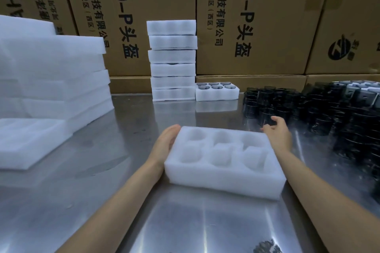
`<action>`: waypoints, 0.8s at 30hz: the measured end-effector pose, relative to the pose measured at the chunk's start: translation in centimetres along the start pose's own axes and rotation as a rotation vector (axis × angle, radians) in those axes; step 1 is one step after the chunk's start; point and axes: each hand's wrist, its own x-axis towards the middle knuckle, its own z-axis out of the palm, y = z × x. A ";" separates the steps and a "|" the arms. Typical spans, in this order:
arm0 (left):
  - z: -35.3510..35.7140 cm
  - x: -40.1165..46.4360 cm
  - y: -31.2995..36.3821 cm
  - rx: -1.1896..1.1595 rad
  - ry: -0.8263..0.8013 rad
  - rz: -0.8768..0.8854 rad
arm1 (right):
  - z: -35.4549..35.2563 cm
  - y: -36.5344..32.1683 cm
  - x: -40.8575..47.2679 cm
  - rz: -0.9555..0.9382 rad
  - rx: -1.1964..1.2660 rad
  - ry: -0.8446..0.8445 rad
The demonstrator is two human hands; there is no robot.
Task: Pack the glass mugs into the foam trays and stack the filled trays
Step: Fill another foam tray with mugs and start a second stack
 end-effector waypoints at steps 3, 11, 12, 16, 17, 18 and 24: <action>0.6 0.0 -0.1 0.169 0.042 0.056 | 0.1 -0.1 1.0 -0.027 -0.177 -0.018; 0.3 0.3 -0.9 0.414 0.017 0.173 | 0.3 -0.2 2.5 -0.131 -0.514 -0.096; 0.3 0.2 -0.8 0.420 0.016 0.178 | 0.4 -0.1 2.6 -0.134 -0.524 -0.088; 0.4 -0.1 -0.6 0.442 0.016 0.181 | 0.5 0.2 2.5 -0.198 -0.450 0.014; 0.4 -0.2 -0.6 0.452 0.016 0.178 | 0.5 0.3 2.5 -0.227 -0.431 0.047; 0.5 -0.3 -0.5 0.458 0.017 0.174 | 0.4 0.4 2.4 -0.251 -0.419 0.068; 0.4 -0.4 -0.5 0.458 0.008 0.155 | -0.5 1.0 1.9 -0.267 -0.249 0.039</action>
